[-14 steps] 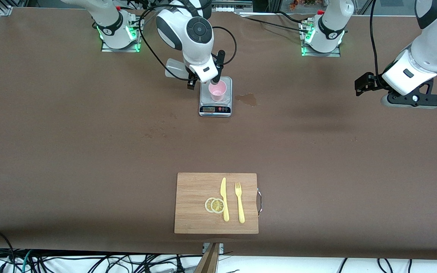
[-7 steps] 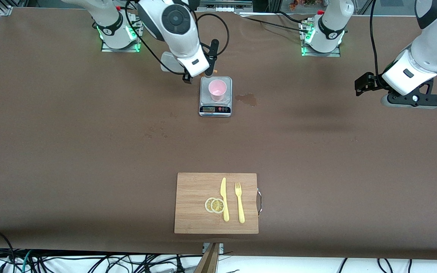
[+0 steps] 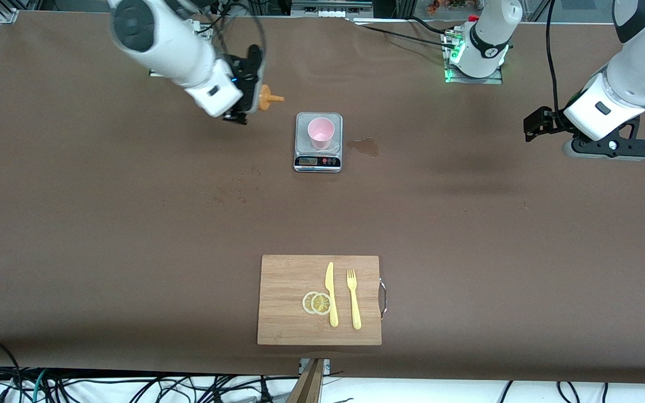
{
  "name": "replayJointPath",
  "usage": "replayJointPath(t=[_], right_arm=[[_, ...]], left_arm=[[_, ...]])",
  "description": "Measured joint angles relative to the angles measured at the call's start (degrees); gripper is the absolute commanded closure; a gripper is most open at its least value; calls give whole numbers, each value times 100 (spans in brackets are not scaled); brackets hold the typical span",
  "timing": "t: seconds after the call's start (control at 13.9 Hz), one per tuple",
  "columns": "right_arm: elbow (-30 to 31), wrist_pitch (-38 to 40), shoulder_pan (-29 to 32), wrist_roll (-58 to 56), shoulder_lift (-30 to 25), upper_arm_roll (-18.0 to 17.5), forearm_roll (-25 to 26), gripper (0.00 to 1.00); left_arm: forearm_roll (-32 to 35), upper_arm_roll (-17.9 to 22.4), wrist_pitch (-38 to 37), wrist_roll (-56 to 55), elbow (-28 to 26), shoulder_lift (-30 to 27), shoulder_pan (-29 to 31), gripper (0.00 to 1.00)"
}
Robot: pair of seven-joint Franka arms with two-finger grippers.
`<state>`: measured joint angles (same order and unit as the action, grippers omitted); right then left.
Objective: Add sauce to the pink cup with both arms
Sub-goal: 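Carry the bottle back with the right gripper and lower it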
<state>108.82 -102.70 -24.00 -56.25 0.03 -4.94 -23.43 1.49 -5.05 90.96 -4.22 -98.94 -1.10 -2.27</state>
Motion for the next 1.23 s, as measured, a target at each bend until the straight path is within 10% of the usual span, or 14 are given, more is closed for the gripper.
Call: replayJointPath(t=[0.5,0.86,1.23], right_arm=[[-366,386,1304,-2256,371,498,-1878,100],[-755,1347,1574,-4716,1385,1673,-3483,100],[-965,2261,2501,-6769,2826,1779,-3785,100]], left_arm=[[0,0,0,6,0,0,1,0],[0,2,0,8,-1,0,1,0],[0,2,0,8,-3,0,1,0]])
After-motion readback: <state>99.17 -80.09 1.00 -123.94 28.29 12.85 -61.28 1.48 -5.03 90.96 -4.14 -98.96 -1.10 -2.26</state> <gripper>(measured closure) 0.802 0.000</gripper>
